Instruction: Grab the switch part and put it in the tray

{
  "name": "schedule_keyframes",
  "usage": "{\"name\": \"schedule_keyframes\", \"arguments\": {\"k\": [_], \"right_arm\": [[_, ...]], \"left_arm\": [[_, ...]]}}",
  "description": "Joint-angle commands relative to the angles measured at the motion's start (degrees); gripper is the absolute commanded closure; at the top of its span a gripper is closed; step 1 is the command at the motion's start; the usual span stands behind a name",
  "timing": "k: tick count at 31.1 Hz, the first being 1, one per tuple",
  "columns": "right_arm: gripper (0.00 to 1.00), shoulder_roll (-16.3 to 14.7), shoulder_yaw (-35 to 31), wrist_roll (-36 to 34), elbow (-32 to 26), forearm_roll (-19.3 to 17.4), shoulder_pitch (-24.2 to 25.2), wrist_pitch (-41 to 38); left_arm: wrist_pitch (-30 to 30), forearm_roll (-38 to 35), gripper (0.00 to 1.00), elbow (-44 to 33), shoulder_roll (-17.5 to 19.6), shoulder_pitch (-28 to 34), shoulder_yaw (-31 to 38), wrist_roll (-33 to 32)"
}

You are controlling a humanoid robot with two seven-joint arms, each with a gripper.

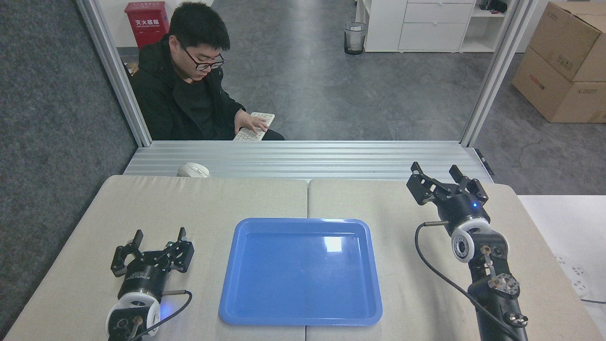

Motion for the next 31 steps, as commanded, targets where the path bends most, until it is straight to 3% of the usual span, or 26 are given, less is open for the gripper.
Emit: {"name": "schedule_keyframes", "arguments": {"k": [1, 23, 26, 31], "right_arm": [[0.0, -0.01, 0.14, -0.25, 0.01, -0.08, 0.02, 0.12], [0.0, -0.01, 0.14, -0.25, 0.01, -0.08, 0.02, 0.12], [0.0, -0.01, 0.14, -0.25, 0.01, -0.08, 0.02, 0.12], [0.0, 0.08, 0.05, -0.34, 0.01, -0.08, 0.02, 0.12]], "left_arm": [[-0.05, -0.25, 0.01, 5.86, 0.19, 2.54, 0.85, 0.57], [-0.22, -0.96, 0.02, 11.76, 0.28, 1.58, -1.96, 3.65], [-0.23, -0.96, 0.06, 12.12, 0.28, 1.58, -3.01, 3.65], [-0.4, -1.04, 0.24, 12.03, 0.37, 1.66, -4.25, 3.74]]}}
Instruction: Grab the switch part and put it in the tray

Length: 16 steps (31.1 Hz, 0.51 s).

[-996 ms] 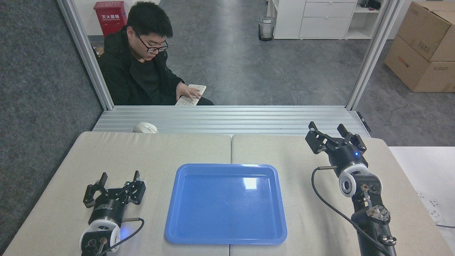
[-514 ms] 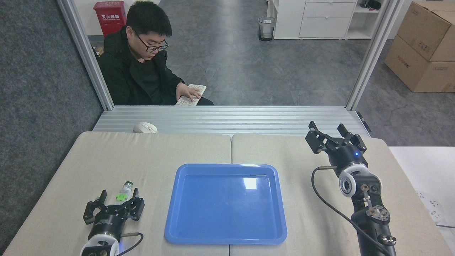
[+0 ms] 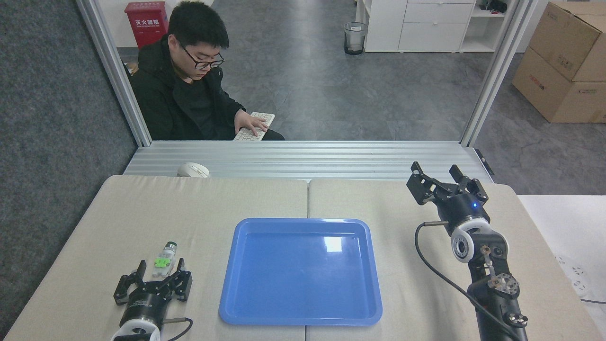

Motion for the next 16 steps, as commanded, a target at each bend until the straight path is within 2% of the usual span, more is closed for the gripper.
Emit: {"name": "schedule_keyframes", "arguments": {"k": [1, 4, 6, 7, 12, 16], "right_arm": [[0.0, 0.0, -0.05, -0.02, 0.0, -0.01, 0.0, 0.02], [0.0, 0.08, -0.05, 0.06, 0.0, -0.01, 0.0, 0.02], [0.0, 0.08, -0.05, -0.02, 0.0, -0.01, 0.0, 0.02], [0.0, 0.08, -0.05, -0.02, 0.0, -0.01, 0.0, 0.02], [0.0, 0.08, -0.05, -0.02, 0.0, -0.01, 0.0, 0.02], [0.0, 0.08, -0.05, -0.02, 0.0, 0.08, 0.0, 0.02]], "left_arm": [[-0.41, -0.14, 0.31, 2.96, 0.16, 0.03, -3.11, 0.06], [-2.43, -0.14, 0.61, 2.78, 0.33, 0.03, -3.11, 0.06], [-3.84, -0.14, 0.93, 2.43, 0.42, 0.12, -3.11, 0.06], [-4.28, -0.14, 1.0, 2.51, 0.51, 0.03, -3.02, 0.06], [-4.11, 0.13, 1.0, 1.21, 0.86, -0.5, -2.85, 0.06], [-4.37, 0.13, 1.0, -7.47, 1.92, -1.02, -2.32, -0.56]]}}
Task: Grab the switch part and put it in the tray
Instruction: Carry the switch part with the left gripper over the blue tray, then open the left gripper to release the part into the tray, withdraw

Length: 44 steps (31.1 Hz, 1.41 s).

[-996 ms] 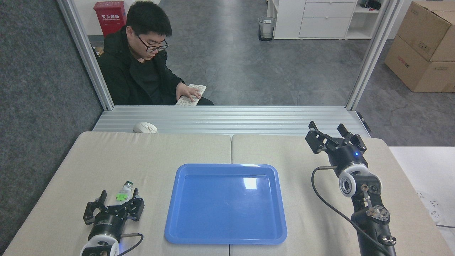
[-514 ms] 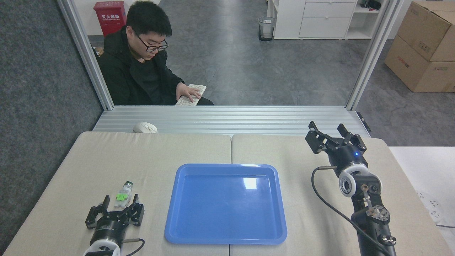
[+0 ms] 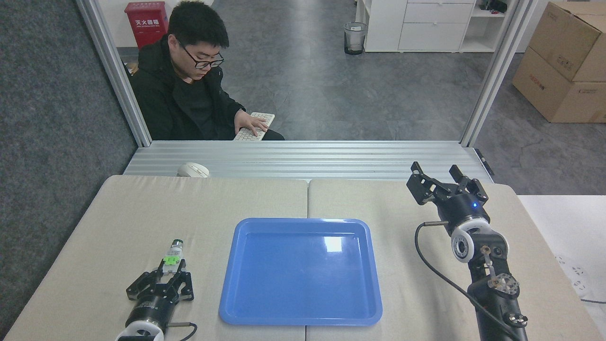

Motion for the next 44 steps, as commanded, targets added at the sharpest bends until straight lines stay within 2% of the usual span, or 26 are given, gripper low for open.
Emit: {"name": "schedule_keyframes", "arguments": {"k": [1, 4, 7, 10, 13, 20, 28, 33, 37, 39, 40, 41, 43, 44], "right_arm": [[0.0, 0.08, -0.02, -0.02, 0.0, 0.08, 0.0, 0.01], [0.0, 0.08, -0.02, -0.02, 0.0, 0.08, 0.0, 0.01], [0.0, 0.08, -0.02, -0.02, 0.0, 0.08, 0.0, 0.01], [0.0, 0.16, -0.02, -0.02, 0.0, 0.17, 0.0, 0.01], [0.0, 0.25, -0.02, -0.02, 0.0, 0.08, 0.0, 0.01], [0.0, 0.34, -0.02, -0.02, 0.0, 0.17, 0.0, 0.01], [0.0, 0.34, -0.11, -0.02, 0.0, 0.17, 0.0, 0.01], [0.0, 0.34, -0.02, -0.11, 0.0, 0.17, 0.0, 0.01], [0.0, 0.34, -0.02, -0.11, 0.0, 0.08, 0.0, 0.01], [0.0, 0.34, -0.11, -0.11, 0.0, 0.08, 0.0, 0.01], [0.0, 0.34, -0.02, -0.11, 0.0, 0.08, 0.0, 0.01], [0.0, 0.34, -0.11, -0.11, 0.0, 0.08, 0.0, 0.01], [0.0, 0.34, -0.11, -0.11, 0.0, 0.08, 0.0, 0.01], [0.0, 0.43, -0.11, -0.11, 0.0, 0.08, 0.0, 0.01]], "left_arm": [[-0.61, 0.24, 1.0, -11.66, 1.56, -0.67, -0.49, -0.83], [-2.1, 0.68, 1.0, -22.12, 1.22, -1.1, -0.57, -1.44], [-3.07, 0.69, 1.0, -28.91, -0.01, -1.81, -1.63, -6.35], [-6.13, 0.6, 1.0, -30.86, -4.31, -2.07, -7.06, -10.75], [-9.39, -0.01, 1.0, -30.69, -6.16, -1.98, -12.6, -13.65], [-12.21, -0.37, 1.0, -25.33, -6.26, -2.69, -19.91, -20.78], [-11.69, -2.47, 1.0, -15.22, -6.26, -2.78, -19.83, -23.24], [-10.11, -3.71, 0.97, -14.69, -5.73, -2.78, -18.07, -23.33], [-9.4, -3.53, 0.74, -16.97, -5.73, -3.13, -17.54, -23.33], [-7.39, -3.45, 0.41, -18.63, -6.08, -4.18, -17.45, -23.33], [-5.81, -3.45, 0.31, -19.25, -6.17, -4.71, -17.45, -23.24], [-3.97, -3.18, 0.25, -19.87, -6.26, -5.41, -17.45, -23.24], [-2.03, -3.01, 0.22, -21.1, -6.34, -6.11, -17.45, -23.16], [-1.41, -3.01, 0.18, -21.54, -6.34, -6.55, -17.45, -22.72]]}}
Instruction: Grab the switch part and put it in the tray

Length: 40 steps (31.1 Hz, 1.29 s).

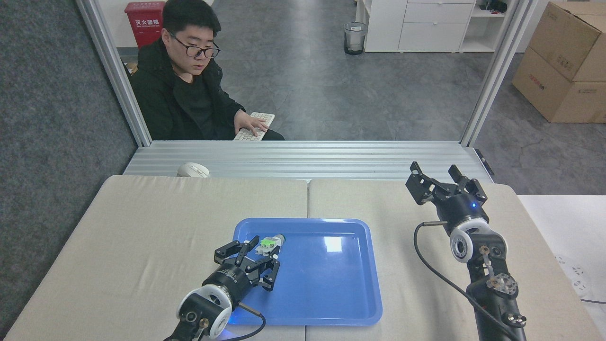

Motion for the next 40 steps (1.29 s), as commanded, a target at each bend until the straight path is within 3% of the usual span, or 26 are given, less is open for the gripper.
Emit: {"name": "schedule_keyframes", "arguments": {"k": [1, 3, 6, 17, 25, 40], "right_arm": [[0.0, 0.13, -0.05, -0.03, 0.0, -0.04, 0.0, -0.03], [0.0, 0.13, -0.14, -0.12, 0.0, -0.04, 0.0, -0.03], [0.0, 0.22, -0.14, -0.12, 0.0, -0.04, 0.0, -0.03], [0.0, 0.31, -0.23, -0.12, 0.0, 0.04, 0.0, 0.06], [0.0, 0.48, -0.32, -0.12, 0.0, 0.04, 0.0, 0.06], [0.0, 0.57, -0.14, -0.21, 0.0, 0.13, 0.0, 0.06]], "left_arm": [[4.43, -0.12, 0.13, -3.64, -1.14, -3.05, -1.92, 0.79], [5.22, -0.12, 0.07, -3.91, -0.96, -3.93, -1.74, 1.05], [6.89, -0.12, 0.05, -3.47, -0.7, -5.42, 0.88, 2.8], [7.78, 0.23, 0.02, 6.99, 1.85, -11.31, 19.61, 10.54], [11.29, 1.46, 0.02, 6.9, 2.29, -11.58, 20.67, 15.38], [10.76, 2.26, 0.01, 6.38, 2.03, -10.53, 19.62, 14.77]]}}
